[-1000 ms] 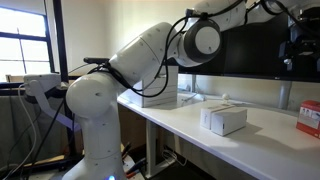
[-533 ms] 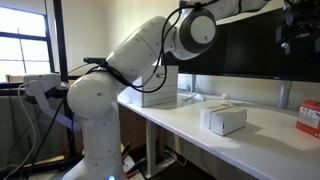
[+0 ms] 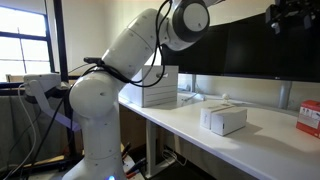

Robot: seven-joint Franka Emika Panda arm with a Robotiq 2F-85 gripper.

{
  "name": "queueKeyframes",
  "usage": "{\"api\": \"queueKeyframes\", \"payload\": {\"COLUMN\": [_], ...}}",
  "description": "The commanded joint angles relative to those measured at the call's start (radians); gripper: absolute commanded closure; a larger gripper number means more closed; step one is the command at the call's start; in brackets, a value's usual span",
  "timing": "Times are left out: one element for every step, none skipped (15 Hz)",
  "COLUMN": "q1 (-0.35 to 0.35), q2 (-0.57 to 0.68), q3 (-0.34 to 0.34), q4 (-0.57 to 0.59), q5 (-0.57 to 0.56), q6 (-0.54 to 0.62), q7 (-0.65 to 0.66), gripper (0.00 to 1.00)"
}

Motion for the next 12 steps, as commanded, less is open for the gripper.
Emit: {"api": "queueKeyframes", "payload": {"q1": [0.023,0.032,0.042,0.051,0.060,0.069,0.079,0.085,0.095,0.105,0.116,0.124], "q2": [-0.070,-0.085,-0.099,-0.113,-0.129,-0.142,-0.157,-0.173,-0.188,-0.201,-0.214,-0.226], "q3": [0.012,0.013,0.013,0.014,0.016,0.018,0.021,0.028,0.030,0.032,0.035,0.038], "q4": [-0.023,-0.023,-0.023,-0.023,-0.024,-0.024,-0.026,-0.029,-0.032,-0.035,-0.033,-0.030], "q5": [0.002,0.001,-0.001,-0.002,-0.001,-0.001,0.000,0.009,0.007,0.004,0.002,0.002], "q6": [-0.032,-0.037,-0.043,-0.048,-0.056,-0.062,-0.073,-0.091,-0.112,-0.140,-0.165,-0.187], "q7": [0.047,0.053,0.057,0.060,0.061,0.061,0.058,0.060,0.064,0.063,0.066,0.068], "gripper": [0.00,0.00,0.00,0.00,0.00,0.00,0.00,0.00,0.00,0.00,0.00,0.00]}}
